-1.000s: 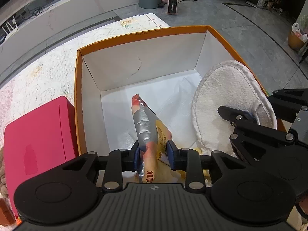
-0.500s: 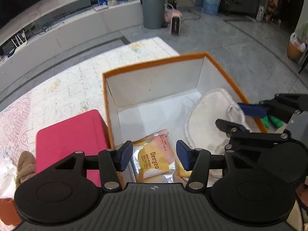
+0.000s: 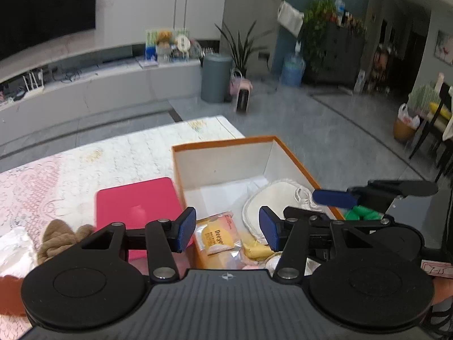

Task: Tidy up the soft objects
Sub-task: 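Move both tools back over the sponge and knitted ball on the bed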

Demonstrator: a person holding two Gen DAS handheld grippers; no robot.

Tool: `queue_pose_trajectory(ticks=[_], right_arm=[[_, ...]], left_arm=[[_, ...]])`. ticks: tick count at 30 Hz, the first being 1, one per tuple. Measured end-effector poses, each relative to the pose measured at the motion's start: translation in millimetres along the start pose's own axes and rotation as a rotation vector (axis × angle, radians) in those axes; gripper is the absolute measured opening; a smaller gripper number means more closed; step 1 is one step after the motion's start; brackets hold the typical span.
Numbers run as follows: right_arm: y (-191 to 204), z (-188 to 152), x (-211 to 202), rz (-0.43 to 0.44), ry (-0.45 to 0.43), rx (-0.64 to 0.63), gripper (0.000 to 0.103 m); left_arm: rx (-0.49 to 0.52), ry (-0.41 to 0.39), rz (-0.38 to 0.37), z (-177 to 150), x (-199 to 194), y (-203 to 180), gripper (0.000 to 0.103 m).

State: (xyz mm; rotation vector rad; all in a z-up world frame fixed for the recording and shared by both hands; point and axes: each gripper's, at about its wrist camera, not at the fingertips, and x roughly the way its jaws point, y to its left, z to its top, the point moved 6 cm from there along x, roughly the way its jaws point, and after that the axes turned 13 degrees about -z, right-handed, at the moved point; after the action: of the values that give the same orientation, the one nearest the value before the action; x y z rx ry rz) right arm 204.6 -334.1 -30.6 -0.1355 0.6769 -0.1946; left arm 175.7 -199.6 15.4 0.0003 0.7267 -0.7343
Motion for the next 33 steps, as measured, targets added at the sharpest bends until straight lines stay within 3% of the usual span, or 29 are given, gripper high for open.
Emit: queue_pose_trajectory(ticks=[3, 8, 10, 15, 21, 26, 33], right_arm=[[14, -7, -22, 0.032, -0.022, 0.051, 0.058], [43, -17, -51, 0.069, -0.057, 0.082, 0.058], [56, -22, -61, 0.078, -0.071, 0.096, 0.064], [86, -38, -72, 0.127, -0.059, 0.12, 0.065], [123, -55, -75, 0.193, -0.021, 0.126, 0.065], [161, -73, -72, 0.23, -0.007, 0.088, 0.065], [200, -84, -58, 0.282, 0.049, 0.041, 0.065]], left_arm=[[-0.036, -0.043, 0.0, -10, -23, 7, 0.061], [-0.076, -0.117, 0.039, -28, -58, 27, 0.061], [-0.108, -0.133, 0.061, -36, -70, 37, 0.061], [-0.169, -0.151, 0.16, -63, -96, 69, 0.061], [-0.348, -0.09, 0.15, -106, -110, 113, 0.061], [-0.317, -0.079, 0.217, -142, -121, 137, 0.057], [-0.343, -0.072, 0.247, -169, -135, 161, 0.052]])
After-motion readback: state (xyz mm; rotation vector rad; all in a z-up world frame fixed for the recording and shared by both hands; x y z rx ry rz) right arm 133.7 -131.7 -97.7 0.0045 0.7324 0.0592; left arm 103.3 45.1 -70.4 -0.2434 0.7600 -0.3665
